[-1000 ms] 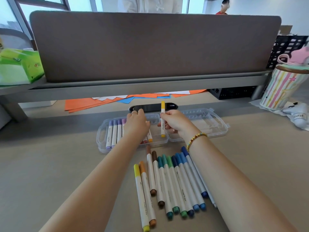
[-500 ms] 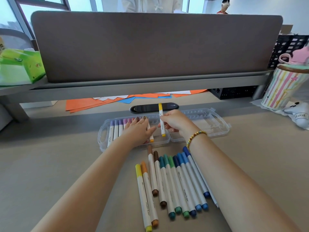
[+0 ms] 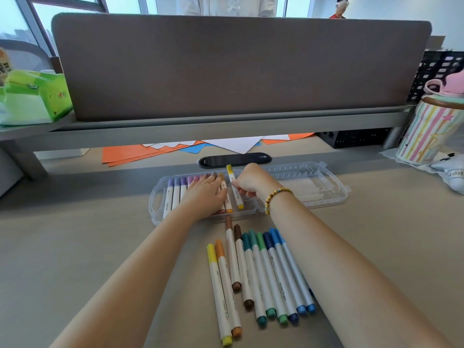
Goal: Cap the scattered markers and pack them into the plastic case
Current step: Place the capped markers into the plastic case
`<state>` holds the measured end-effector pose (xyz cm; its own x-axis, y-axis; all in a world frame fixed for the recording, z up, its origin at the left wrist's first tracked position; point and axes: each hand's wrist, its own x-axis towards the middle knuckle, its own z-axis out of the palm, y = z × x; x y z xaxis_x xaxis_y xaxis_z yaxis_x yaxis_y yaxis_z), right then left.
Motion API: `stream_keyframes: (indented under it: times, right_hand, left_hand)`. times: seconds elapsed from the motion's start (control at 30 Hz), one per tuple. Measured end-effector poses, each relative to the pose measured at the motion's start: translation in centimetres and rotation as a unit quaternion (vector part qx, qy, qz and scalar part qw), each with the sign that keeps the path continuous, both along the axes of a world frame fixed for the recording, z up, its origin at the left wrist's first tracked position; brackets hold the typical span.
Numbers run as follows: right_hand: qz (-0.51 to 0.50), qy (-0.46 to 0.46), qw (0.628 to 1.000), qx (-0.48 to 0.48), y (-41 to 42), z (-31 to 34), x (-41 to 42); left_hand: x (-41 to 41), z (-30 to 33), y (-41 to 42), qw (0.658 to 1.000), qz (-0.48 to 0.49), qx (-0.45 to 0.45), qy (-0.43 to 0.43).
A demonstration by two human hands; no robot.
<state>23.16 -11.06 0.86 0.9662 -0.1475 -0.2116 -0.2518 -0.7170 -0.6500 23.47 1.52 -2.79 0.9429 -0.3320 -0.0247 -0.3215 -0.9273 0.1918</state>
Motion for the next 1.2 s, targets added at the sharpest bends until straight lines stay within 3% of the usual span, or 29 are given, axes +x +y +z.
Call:
stream_keyframes:
  times: [0.13, 0.37, 0.6, 0.73, 0.9, 1.0, 1.2]
  right_hand:
    - [0.01, -0.004, 0.998, -0.056, 0.7, -0.3, 0.5]
    - [0.027, -0.047, 0.989, -0.141, 0.9, -1.0, 0.8]
    - [0.148, -0.12, 0.939, -0.287, -0.4, -2.1, -1.2]
    - [0.198, -0.117, 0.916, -0.327, -1.2, -2.2, -1.9]
    - [0.203, -0.097, 0.91, -0.348, -1.2, -2.3, -1.8]
    - [0.216, -0.04, 0.924, -0.314, -1.6, -1.9, -1.9]
    - [0.22, -0.022, 0.93, -0.294, -1.6, -2.1, -1.9]
  left_hand:
    - [0.5, 0.3, 0.6, 0.999, -0.023, 0.015, 0.033]
    - [0.0, 0.2, 1.0, 0.999, -0.034, 0.031, 0.02]
    - [-0.2, 0.1, 0.8, 0.998, -0.029, 0.046, 0.009]
    - [-0.4, 0.2, 0.7, 0.998, -0.027, 0.051, 0.009]
    - [-0.2, 1.3, 1.0, 0.991, -0.062, 0.084, 0.078]
    - [-0.2, 2.0, 1.5, 0.986, -0.076, 0.091, 0.118]
    - [-0.5, 2.3, 1.5, 0.984, -0.082, 0.095, 0.129]
